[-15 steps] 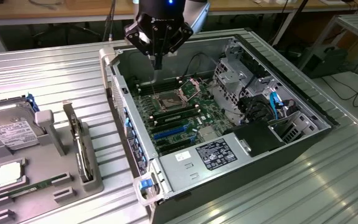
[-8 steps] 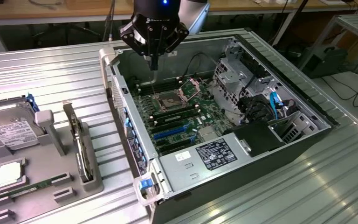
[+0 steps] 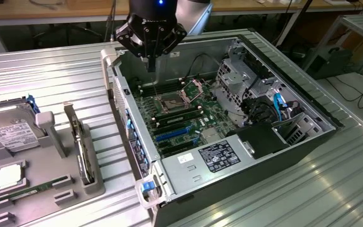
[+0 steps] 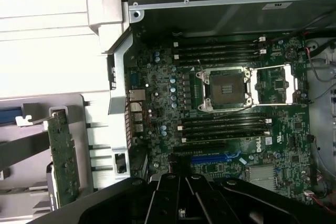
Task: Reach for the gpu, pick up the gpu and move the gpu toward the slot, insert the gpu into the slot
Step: 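Reach for the gpu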
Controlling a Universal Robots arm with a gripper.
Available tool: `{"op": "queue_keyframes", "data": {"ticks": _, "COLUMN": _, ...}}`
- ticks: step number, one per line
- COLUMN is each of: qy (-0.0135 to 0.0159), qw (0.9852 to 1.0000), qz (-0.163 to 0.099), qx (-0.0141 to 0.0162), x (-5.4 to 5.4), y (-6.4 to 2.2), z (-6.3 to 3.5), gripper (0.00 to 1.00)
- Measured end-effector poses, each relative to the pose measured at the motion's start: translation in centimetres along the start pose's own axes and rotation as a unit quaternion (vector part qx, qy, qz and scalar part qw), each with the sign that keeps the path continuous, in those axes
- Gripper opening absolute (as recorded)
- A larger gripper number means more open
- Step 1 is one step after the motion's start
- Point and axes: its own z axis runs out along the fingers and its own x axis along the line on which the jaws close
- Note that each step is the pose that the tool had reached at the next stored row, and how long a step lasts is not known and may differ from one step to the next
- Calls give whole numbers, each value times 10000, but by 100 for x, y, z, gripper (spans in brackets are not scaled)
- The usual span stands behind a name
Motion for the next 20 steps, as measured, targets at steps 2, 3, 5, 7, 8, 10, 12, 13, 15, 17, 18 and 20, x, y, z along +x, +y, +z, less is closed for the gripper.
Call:
{"op": "queue_keyframes", "data": {"ticks": 2, "qy": 0, "qw": 10000, "qz": 0, "qx": 0, "x": 31, "y": -2, "z": 0, "gripper": 11}}
{"op": "queue_keyframes", "data": {"ticks": 3, "qy": 0, "qw": 10000, "qz": 0, "qx": 0, "x": 44, "y": -4, "z": -1, "gripper": 11}}
{"op": "queue_keyframes", "data": {"ticks": 5, "qy": 0, "qw": 10000, "qz": 0, "qx": 0, "x": 69, "y": -6, "z": -1, "gripper": 11}}
{"op": "queue_keyframes", "data": {"ticks": 7, "qy": 0, "qw": 10000, "qz": 0, "qx": 0, "x": 94, "y": -8, "z": -2, "gripper": 11}}
{"op": "queue_keyframes", "data": {"ticks": 8, "qy": 0, "qw": 10000, "qz": 0, "qx": 0, "x": 105, "y": -9, "z": -2, "gripper": 11}}
{"op": "queue_keyframes", "data": {"ticks": 10, "qy": 0, "qw": 10000, "qz": 0, "qx": 0, "x": 140, "y": -11, "z": -3, "gripper": 11}}
{"op": "queue_keyframes", "data": {"ticks": 12, "qy": 0, "qw": 10000, "qz": 0, "qx": 0, "x": 165, "y": -13, "z": -3, "gripper": 11}}
{"op": "queue_keyframes", "data": {"ticks": 13, "qy": 0, "qw": 10000, "qz": 0, "qx": 0, "x": 178, "y": -14, "z": -3, "gripper": 11}}
{"op": "queue_keyframes", "data": {"ticks": 15, "qy": 0, "qw": 10000, "qz": 0, "qx": 0, "x": 216, "y": -17, "z": -5, "gripper": 11}}
{"op": "queue_keyframes", "data": {"ticks": 17, "qy": 0, "qw": 10000, "qz": 0, "qx": 0, "x": 241, "y": -19, "z": -5, "gripper": 11}}
{"op": "queue_keyframes", "data": {"ticks": 18, "qy": 0, "qw": 10000, "qz": 0, "qx": 0, "x": 253, "y": -20, "z": -5, "gripper": 11}}
{"op": "queue_keyframes", "data": {"ticks": 20, "qy": 0, "qw": 10000, "qz": 0, "qx": 0, "x": 278, "y": -22, "z": -5, "gripper": 11}}
